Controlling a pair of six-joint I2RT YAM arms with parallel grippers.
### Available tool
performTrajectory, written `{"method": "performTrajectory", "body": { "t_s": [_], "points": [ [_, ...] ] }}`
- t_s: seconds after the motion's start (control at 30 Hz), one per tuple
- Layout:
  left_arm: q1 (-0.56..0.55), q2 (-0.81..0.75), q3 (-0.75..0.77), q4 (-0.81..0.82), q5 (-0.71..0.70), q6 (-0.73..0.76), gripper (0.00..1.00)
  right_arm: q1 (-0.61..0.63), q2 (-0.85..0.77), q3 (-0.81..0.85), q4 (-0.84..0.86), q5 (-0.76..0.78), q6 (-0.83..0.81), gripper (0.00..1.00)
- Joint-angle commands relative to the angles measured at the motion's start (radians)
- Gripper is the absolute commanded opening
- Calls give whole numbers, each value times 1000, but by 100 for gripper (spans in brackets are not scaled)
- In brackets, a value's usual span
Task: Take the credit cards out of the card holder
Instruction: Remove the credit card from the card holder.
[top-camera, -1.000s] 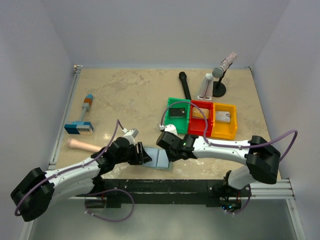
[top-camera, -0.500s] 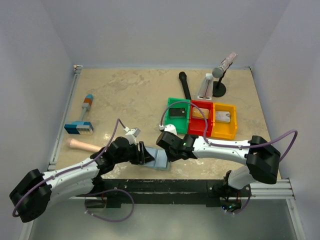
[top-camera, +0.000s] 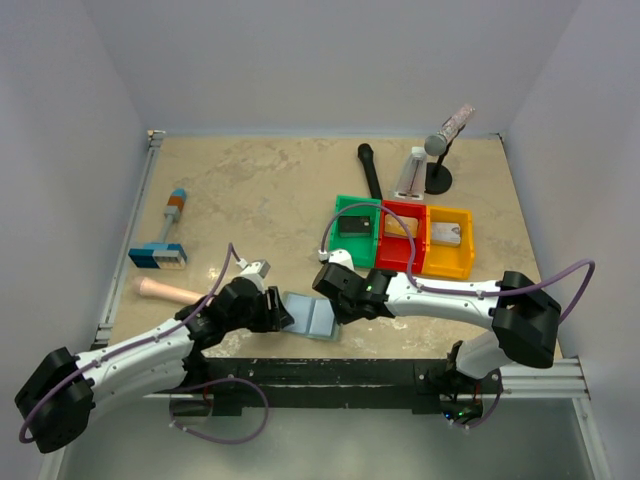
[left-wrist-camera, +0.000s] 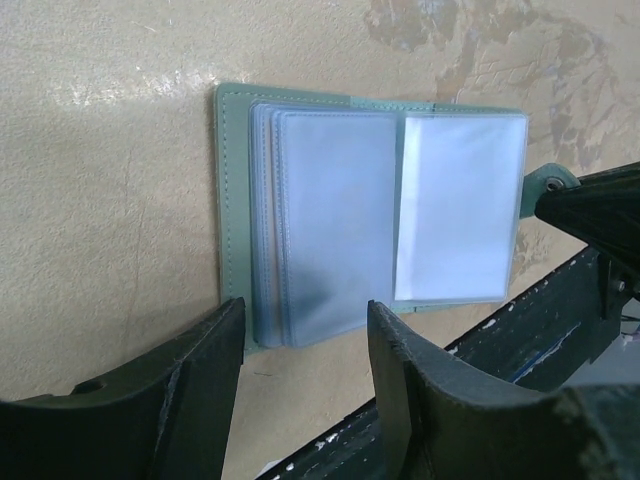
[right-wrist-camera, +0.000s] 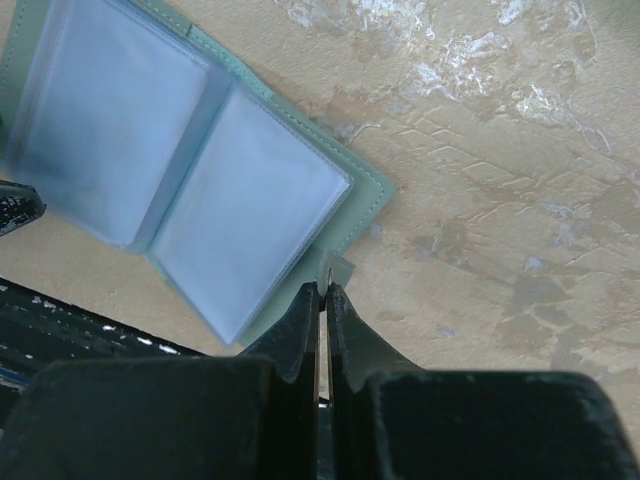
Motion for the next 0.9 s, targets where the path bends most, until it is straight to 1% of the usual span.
{"method": "performTrajectory", "body": {
  "t_s": [0.0, 0.27, 0.37, 0.4, 0.5, 0.7, 0.87],
  "points": [
    [-6, 0, 9, 45, 19, 19, 57, -6, -17, 0, 14, 9, 16, 0],
    [-6, 23, -4, 128, 87, 24, 57, -6, -7, 8, 14, 4, 12, 0],
    [-9, 43, -5, 128, 97, 21, 57, -6, -6, 11, 14, 2, 12, 0],
    [-7, 49, -7, 165, 97, 21, 57, -6, -6, 12, 14, 1, 12, 0],
    [-7, 69, -7, 174, 102, 21, 57, -6, -6, 11, 15, 1, 12, 0],
    [-7, 98, 1, 150, 81, 19, 57, -6, -3, 12, 15, 1, 12, 0],
    [-7, 38, -7, 73, 13, 21, 59, -6, -4, 9, 18, -1, 13, 0]
  ]
}}
